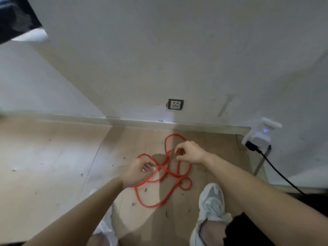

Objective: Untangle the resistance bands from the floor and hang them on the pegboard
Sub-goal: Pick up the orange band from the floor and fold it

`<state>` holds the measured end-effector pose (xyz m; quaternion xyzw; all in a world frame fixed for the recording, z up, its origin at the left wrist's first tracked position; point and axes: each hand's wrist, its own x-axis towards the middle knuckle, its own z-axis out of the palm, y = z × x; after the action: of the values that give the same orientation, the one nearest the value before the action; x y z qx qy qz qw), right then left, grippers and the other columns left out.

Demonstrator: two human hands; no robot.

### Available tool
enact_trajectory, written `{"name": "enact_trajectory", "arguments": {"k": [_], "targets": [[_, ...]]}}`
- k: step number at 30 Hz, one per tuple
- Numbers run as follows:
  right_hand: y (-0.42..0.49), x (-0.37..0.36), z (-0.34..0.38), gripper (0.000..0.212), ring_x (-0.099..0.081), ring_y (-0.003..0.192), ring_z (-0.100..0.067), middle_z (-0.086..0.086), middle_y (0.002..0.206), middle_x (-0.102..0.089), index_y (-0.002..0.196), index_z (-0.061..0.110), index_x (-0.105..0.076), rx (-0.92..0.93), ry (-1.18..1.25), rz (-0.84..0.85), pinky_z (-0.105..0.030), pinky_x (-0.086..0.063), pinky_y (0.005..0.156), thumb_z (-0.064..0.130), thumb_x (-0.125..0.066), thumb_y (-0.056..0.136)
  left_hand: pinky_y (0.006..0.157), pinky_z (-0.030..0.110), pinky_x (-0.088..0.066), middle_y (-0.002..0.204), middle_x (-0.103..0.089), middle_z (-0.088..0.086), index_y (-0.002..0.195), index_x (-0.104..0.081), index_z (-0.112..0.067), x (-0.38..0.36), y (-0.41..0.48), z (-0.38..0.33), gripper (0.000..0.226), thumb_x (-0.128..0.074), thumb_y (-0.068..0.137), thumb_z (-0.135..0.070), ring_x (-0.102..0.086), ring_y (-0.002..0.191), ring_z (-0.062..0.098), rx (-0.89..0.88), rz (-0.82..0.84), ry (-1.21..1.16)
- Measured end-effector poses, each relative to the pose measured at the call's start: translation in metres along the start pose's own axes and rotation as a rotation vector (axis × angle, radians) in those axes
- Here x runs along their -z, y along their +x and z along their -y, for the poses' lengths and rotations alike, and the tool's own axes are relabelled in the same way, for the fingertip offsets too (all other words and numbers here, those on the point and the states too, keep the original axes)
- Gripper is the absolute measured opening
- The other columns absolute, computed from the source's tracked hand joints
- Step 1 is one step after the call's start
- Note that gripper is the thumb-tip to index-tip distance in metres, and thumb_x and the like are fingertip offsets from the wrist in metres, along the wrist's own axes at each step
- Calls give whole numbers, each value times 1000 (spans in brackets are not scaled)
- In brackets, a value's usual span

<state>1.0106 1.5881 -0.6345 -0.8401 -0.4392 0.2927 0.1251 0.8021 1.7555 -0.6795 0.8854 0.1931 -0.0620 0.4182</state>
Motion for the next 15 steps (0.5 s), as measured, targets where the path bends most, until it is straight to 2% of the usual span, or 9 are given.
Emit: {"name": "enact_trajectory", "arguments": {"k": [2, 4, 6, 7, 9, 11, 13, 15], "targets": [[6, -41, -13, 21, -67, 89, -16, -7, 102, -76, 105, 12, -76, -26, 27, 74, -17, -42, 75, 17, -75, 84, 72, 18, -50, 89, -73, -14, 86, -64, -46, -29, -4, 30, 18, -64, 76, -31, -62, 73, -7, 74, 47, 24], [11, -78, -27, 23, -64, 85, -15, -13, 102, -75, 106, 5, -74, -47, 37, 134, -19, -40, 72, 11, -75, 83, 81, 26, -54, 92, -70, -17, 97, -67, -43, -52, -7, 55, 20, -69, 80, -32, -64, 83, -5, 130, 106, 51], [15, -111, -42, 29, -67, 93, -24, -17, 105, -72, 110, 4, -72, -72, 29, 182, -27, -44, 79, 11, -76, 82, 89, 31, -53, 103, -71, -13, 111, -70, -31, -73, -11, 77, 26, -68, 85, -34, -67, 96, 5, 153, 142, 115], [16, -127, -50, 35, -66, 99, -29, -18, 109, -69, 114, 5, -71, -82, 19, 198, -29, -45, 84, 13, -76, 81, 91, 32, -52, 108, -71, -13, 115, -69, -31, -83, -14, 86, 31, -65, 85, -39, -68, 100, 7, 148, 153, 185], [17, -156, -66, 47, -61, 109, -30, -14, 119, -60, 126, 11, -65, -80, -10, 203, -33, -47, 94, 18, -76, 81, 94, 33, -50, 114, -72, -12, 114, -69, -35, -103, -22, 99, 43, -53, 79, -54, -67, 109, 9, 101, 155, 345], [14, -173, -76, 56, -57, 115, -29, -8, 125, -54, 137, 18, -58, -57, -58, 197, -37, -46, 99, 20, -71, 82, 97, 35, -50, 115, -73, -7, 109, -72, -35, -124, -29, 117, 54, -43, 71, -59, -65, 117, 15, 56, 167, 421], [13, -182, -81, 50, -53, 117, -28, -4, 126, -51, 136, 21, -56, -26, -132, 189, -37, -46, 97, 19, -64, 87, 94, 34, -53, 106, -75, -7, 101, -75, -35, -141, -33, 138, 38, -52, 73, -46, -68, 111, 21, 26, 153, 495], [13, -185, -84, 36, -53, 115, -29, -5, 123, -52, 127, 20, -60, -13, -196, 168, -37, -47, 91, 18, -59, 90, 86, 31, -56, 93, -74, -10, 90, -76, -35, -153, -34, 157, 23, -64, 72, -27, -71, 100, 22, 9, 123, 535]]}}
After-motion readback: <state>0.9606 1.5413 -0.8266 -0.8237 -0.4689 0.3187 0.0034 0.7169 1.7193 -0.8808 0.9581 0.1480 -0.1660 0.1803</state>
